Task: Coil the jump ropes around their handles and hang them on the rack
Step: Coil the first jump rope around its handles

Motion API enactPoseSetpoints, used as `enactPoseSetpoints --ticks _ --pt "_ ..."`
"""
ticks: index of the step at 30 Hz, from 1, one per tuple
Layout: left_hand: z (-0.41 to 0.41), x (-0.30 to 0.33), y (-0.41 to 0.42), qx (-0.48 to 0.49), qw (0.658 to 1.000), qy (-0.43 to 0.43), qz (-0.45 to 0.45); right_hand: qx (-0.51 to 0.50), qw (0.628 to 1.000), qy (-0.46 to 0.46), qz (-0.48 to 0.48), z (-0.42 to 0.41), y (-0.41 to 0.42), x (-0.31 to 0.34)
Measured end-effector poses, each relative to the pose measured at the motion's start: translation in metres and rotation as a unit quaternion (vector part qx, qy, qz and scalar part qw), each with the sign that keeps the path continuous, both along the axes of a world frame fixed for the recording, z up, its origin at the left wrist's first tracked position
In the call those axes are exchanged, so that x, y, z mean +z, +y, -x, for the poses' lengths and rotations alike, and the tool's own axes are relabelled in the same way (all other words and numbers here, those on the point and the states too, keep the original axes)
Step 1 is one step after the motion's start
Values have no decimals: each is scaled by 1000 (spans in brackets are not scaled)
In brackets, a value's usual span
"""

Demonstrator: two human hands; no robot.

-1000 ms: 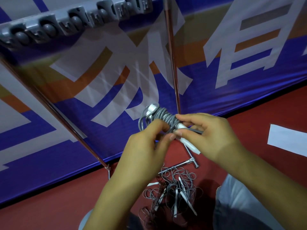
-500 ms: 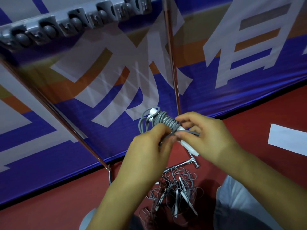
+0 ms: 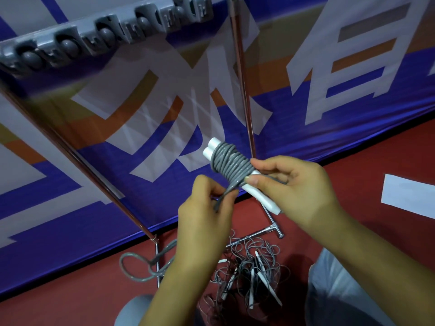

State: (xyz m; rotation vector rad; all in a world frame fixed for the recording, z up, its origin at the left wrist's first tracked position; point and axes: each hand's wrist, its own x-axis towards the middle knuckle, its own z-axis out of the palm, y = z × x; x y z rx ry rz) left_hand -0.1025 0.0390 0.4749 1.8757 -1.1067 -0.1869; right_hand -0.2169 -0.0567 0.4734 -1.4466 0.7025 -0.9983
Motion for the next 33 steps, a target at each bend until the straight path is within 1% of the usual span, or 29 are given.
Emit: enactPoseSetpoints --ticks 1,2,4,5,7,10,12,15,18,20,21,23,27,29,30,33 --pt "-1 0 -1 -7 998 54 9 4 1000 -10 -11 0 0 0" --pt "-1 3 -1 -30 990 133 21 6 1000 -20 -21 0 -1 1" --pt "-2 11 -2 -97 951 292 36 6 999 -39 -35 1 -3 3" --pt "-3 14 -3 -127 933 336 35 7 998 -45 -38 2 -5 4" --pt "-7 15 -4 -163 913 373 31 11 997 -57 -42 3 -6 6" --pt "-14 14 -8 -189 892 411 5 18 996 -68 -48 5 -6 10" --pt "-21 12 -10 -219 865 451 -27 22 996 -68 -45 4 -5 10" --pt "-30 8 -9 -292 818 490 -70 31 996 -70 -50 3 -2 11" --pt "-36 7 -8 -350 775 522 -72 37 995 -78 -55 1 -1 13" --pt "-39 6 -7 -356 762 538 -51 39 994 -83 -55 1 -2 15" --pt "-40 8 -6 -357 763 538 -37 41 994 -85 -57 1 -3 16" --pt "-42 13 -3 -344 783 518 -21 43 994 -83 -61 3 -4 15" --pt "-44 20 0 -256 872 417 -22 39 994 -72 -69 4 -6 11" --pt "-44 21 1 -235 903 356 -43 40 992 -81 -84 4 -6 10" --pt "-44 20 1 -235 909 339 -57 42 991 -86 -90 4 -6 11" --pt "-43 20 2 -243 911 314 -110 50 988 -96 -111 6 -7 14"
